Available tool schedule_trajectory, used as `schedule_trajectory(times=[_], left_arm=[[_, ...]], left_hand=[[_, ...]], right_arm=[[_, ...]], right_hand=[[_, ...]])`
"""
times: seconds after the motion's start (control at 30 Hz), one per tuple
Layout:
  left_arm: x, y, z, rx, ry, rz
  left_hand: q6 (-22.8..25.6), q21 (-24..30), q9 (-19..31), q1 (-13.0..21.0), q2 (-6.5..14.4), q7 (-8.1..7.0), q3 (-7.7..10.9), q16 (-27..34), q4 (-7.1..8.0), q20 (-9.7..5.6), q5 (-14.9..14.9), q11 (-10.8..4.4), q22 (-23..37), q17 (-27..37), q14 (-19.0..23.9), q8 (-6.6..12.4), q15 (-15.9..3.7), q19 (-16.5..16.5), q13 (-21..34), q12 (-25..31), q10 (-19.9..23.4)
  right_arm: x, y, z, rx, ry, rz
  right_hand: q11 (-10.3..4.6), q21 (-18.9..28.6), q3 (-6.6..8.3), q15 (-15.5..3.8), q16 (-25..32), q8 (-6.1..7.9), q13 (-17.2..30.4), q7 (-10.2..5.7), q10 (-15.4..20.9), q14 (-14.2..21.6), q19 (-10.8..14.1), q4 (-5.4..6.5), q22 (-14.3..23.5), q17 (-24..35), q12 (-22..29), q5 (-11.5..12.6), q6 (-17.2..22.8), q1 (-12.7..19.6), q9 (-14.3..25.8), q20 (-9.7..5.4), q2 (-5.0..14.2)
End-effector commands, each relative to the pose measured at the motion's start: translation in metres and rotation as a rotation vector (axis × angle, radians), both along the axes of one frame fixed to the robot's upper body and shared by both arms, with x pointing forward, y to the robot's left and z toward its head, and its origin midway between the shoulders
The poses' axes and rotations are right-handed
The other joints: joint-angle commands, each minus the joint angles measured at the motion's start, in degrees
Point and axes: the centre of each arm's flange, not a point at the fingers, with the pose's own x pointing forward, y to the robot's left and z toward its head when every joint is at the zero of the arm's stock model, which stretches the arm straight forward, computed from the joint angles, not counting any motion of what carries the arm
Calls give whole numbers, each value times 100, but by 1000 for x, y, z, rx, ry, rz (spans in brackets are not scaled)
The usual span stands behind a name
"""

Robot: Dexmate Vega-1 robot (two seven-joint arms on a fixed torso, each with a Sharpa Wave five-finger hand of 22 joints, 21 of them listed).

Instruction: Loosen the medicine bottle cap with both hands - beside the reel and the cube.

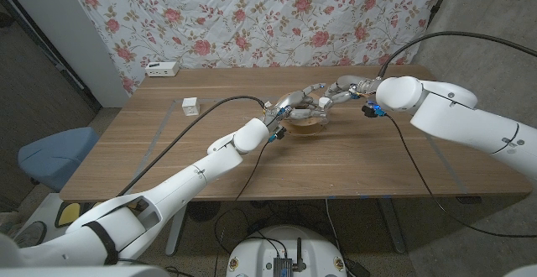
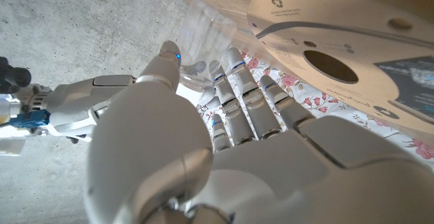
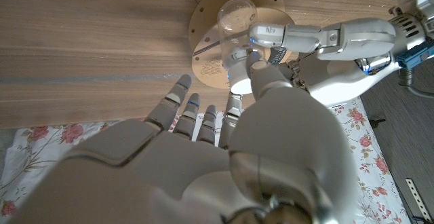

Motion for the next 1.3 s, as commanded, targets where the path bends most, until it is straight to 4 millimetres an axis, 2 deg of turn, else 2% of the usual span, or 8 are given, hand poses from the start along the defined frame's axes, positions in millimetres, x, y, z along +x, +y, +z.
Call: schedule_trajectory(times=[0.03, 0.43, 0.63, 0.8, 0.97, 1.3], left_arm=[[0, 0, -1, -1, 3, -1], [-1, 0, -2, -1, 3, 0], [-2, 0, -2, -2, 2, 0], [-2, -1, -3, -2, 2, -1], [-2, -1, -3, -1, 0, -3], [-2, -3, -2, 4, 0, -6]], left_hand=[[27, -2, 10, -29, 56, -7, 32, 16, 3, -427, 39, -149, 13, 10, 21, 6, -449, -34, 13, 24, 195], [25, -3, 10, -46, 71, -7, 45, 22, 9, -417, 39, -133, 13, 13, 37, 2, -445, -40, 14, 28, 207], [31, -3, 10, -52, 69, -3, 49, 21, 7, -416, 38, -142, 13, 13, 38, 3, -443, -39, 15, 29, 211], [34, -2, 10, -55, 66, -3, 53, 19, 4, -417, 38, -141, 13, 12, 34, 4, -445, -37, 15, 28, 210], [35, -1, 10, -52, 71, 0, 60, 22, 0, -415, 39, -152, 13, 14, 41, 3, -458, -37, 15, 32, 222], [30, -3, 10, -54, 72, -1, 68, 23, -5, -416, 39, -152, 13, 14, 47, 0, -454, -41, 16, 27, 213]], right_arm=[[0, -2, 0, 23, 14, 25], [-2, -4, -2, 38, 16, 40], [-3, -5, -2, 44, 16, 49], [-4, -5, -2, 52, 13, 53], [-5, -6, -2, 58, 10, 54], [-7, -9, -1, 63, 14, 64]], right_hand=[[-92, -11, 158, -13, 6, -44, 9, -11, 0, -73, -48, 33, 13, 45, -17, 65, -25, 176, 4, -37, 49], [-163, -3, 329, -38, 32, -54, 8, -34, 2, -101, -98, 77, 16, 87, -2, 102, 64, 334, -11, -51, 45], [-158, 10, 380, -25, 48, -138, 7, -39, -46, -106, -99, 89, 16, 103, -13, 109, -87, 393, -19, -44, 4], [-130, 17, 372, -12, 49, -185, 6, -37, -64, -124, -98, 101, 15, 108, -15, 101, -178, 393, -24, -33, -37], [-20, 20, 336, -5, 55, -212, 5, -40, -93, -132, -107, 129, 14, 113, -19, 85, -231, 361, -29, -19, -78], [89, 21, 253, 72, 54, -262, 6, -15, -120, -169, -126, 185, 13, 118, -18, 54, -354, 266, -35, 27, -122]])
